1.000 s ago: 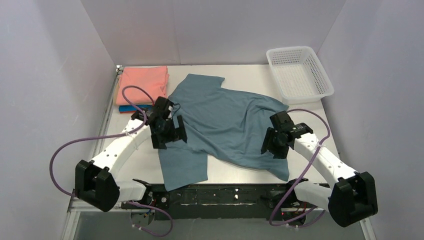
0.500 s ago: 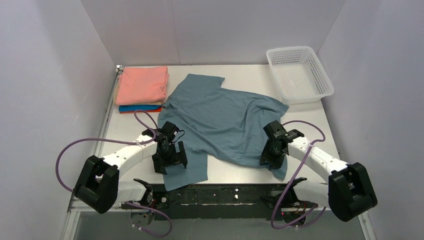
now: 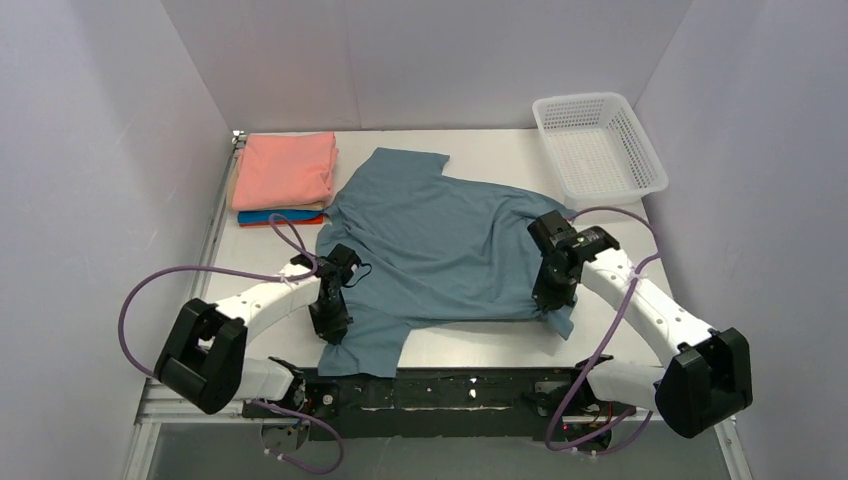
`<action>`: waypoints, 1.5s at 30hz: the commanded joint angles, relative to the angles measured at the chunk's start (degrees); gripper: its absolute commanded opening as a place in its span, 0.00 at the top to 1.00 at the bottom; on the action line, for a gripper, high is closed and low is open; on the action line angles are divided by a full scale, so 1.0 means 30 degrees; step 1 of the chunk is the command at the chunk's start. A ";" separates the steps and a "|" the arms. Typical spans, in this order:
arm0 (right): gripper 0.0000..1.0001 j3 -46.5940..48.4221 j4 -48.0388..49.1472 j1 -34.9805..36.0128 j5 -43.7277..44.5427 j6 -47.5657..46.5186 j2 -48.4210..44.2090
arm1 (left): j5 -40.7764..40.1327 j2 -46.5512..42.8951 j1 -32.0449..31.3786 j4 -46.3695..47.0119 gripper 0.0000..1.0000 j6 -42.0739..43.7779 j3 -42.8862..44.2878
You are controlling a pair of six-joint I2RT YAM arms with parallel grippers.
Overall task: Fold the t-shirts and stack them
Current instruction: Flatten out the tshirt
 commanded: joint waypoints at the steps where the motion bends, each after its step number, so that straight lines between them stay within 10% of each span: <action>1: 0.99 0.3687 -0.7808 -0.0133 0.0889 -0.1232 -0.0270 | -0.3212 -0.1969 0.0011 -0.5195 1.00 -0.0257 0.0314; 5: 0.99 0.3725 -1.0642 -0.0234 -0.0577 -0.2076 0.0744 | -0.3075 -0.2871 0.0011 -0.6034 1.00 0.0079 0.0582; 9: 0.42 0.3142 -0.9469 -0.0429 -0.0070 -0.2201 0.1262 | -0.3178 -0.2908 0.0011 -0.6427 1.00 0.0130 0.0779; 12: 0.25 0.4289 -0.8859 -0.0586 0.0936 -0.1952 0.1398 | -0.3372 -0.2777 0.0011 -0.7143 1.00 0.0221 0.1231; 21: 0.22 0.5600 -0.4595 -0.2152 0.1362 -0.2765 0.0690 | -0.2505 -0.4409 0.0011 -0.8077 0.04 0.0857 0.2147; 30: 0.20 0.5097 0.7645 -0.3567 -0.2317 -0.4321 0.2602 | -0.0480 -0.2112 0.0018 -0.3018 0.02 0.3558 0.7216; 45: 0.22 1.9159 0.4372 -0.3547 -0.5293 -0.6552 1.8133 | 0.4065 1.2908 0.3691 0.0286 0.01 0.4697 1.6763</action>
